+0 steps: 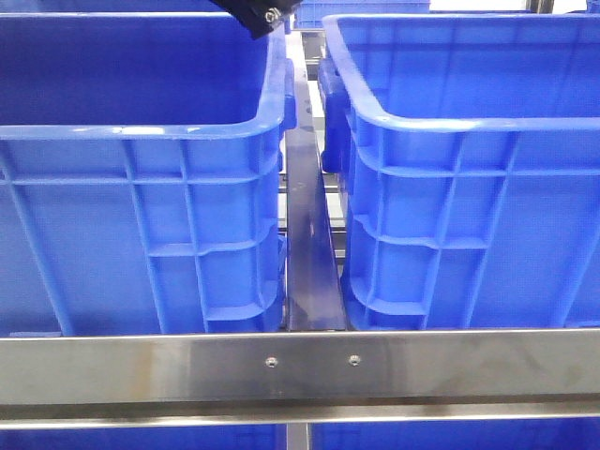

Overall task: Pick red and yellow buttons and place in box
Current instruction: 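Grasp the red button with the right gripper, then open the left gripper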

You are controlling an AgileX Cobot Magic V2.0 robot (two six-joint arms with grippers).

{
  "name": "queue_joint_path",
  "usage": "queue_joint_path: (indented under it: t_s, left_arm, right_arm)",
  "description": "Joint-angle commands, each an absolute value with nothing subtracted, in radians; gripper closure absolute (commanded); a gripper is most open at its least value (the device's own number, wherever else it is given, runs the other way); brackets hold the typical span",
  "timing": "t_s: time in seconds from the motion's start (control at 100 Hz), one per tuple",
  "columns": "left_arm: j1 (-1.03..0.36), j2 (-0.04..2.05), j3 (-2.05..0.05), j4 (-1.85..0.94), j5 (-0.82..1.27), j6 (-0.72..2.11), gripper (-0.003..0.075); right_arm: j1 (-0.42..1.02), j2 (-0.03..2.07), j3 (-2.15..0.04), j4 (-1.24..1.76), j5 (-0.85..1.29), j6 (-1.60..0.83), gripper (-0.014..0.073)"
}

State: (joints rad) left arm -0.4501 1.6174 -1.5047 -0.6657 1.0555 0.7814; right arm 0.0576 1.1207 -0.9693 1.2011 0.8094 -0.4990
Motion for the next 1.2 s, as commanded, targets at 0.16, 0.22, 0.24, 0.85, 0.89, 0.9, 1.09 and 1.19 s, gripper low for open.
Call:
queue_joint_path:
  t_s: [0.16, 0.22, 0.24, 0.85, 0.89, 0.9, 1.09, 1.19]
  left_arm:
    - [-0.459, 1.576, -1.535, -0.723, 1.026, 0.780, 0.0493]
    - [-0.459, 1.576, -1.535, -0.723, 1.026, 0.780, 0.0493]
    - [-0.459, 1.576, -1.535, -0.723, 1.026, 0.780, 0.0493]
    - [-0.459, 1.576, -1.535, -0.723, 1.026, 0.780, 0.0493]
    - [-0.459, 1.578, -1.535, -0.723, 1.026, 0.780, 0.0493]
    - [-0.459, 1.578, -1.535, -0.723, 1.026, 0.780, 0.0493]
    - [-0.459, 1.578, -1.535, -0.723, 1.026, 0.780, 0.0449]
    - [-0.459, 1.578, -1.535, -0.723, 1.026, 0.780, 0.0295]
  right_arm:
    - [0.181, 1.272, -1.088, 1.345, 0.792, -0.553, 0.0005]
    - [0.209, 1.312, -1.115, 1.346, 0.782, -0.553, 0.0005]
    - [0.218, 1.324, -1.121, 1.346, 0.778, -0.553, 0.0005]
    - [0.283, 1.468, -1.224, 1.352, 0.768, -0.553, 0.0314]
    - [0.283, 1.468, -1.224, 1.352, 0.768, -0.553, 0.0342]
    - [0.283, 1.468, -1.224, 1.352, 0.768, -0.553, 0.0344]
    - [0.283, 1.468, -1.224, 1.352, 0.768, -0.553, 0.0347]
    - [0.283, 1.468, -1.224, 1.352, 0.768, -0.553, 0.0347]
